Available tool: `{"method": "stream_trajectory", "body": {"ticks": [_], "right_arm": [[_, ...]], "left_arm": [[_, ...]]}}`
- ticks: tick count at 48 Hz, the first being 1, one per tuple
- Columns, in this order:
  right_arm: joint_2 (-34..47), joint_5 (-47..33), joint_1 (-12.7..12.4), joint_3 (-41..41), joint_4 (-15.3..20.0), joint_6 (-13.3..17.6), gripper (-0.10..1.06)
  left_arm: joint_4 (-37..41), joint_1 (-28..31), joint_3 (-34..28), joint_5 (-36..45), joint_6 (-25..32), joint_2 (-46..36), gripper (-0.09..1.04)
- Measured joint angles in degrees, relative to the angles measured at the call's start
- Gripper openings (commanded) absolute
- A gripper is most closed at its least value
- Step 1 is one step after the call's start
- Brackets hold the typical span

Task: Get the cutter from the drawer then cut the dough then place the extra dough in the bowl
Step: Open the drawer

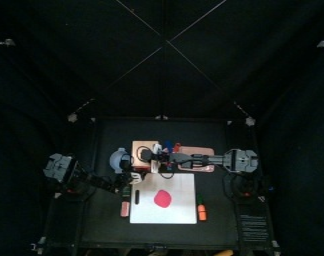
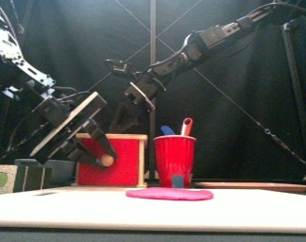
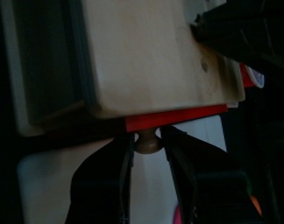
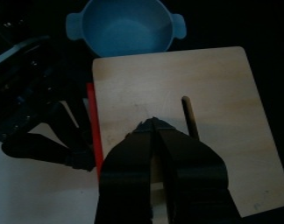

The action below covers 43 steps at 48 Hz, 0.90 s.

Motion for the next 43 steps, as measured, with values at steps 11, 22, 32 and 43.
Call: {"method": "stream_trajectory", "body": {"ticks": [11,22,32,43], "right_arm": [[0.0,0.1,0.0,0.0,0.0,0.0,0.03],[0.2,0.1,0.0,-0.1,0.0,0.0,0.03],[0.4,0.1,0.1,-0.4,0.0,0.0,0.03],[0.8,0.0,0.0,-1.1,0.0,-0.1,0.03]], "left_arm": [[-1.0,-1.7,-0.1,0.4,0.1,-0.1,0.52],[-2.1,-3.7,-0.3,1.1,0.0,-0.2,0.52],[-2.6,-5.2,-0.3,1.4,0.0,-0.1,0.51],[-3.3,-6.8,-0.5,2.6,0.0,0.0,0.51]]}}
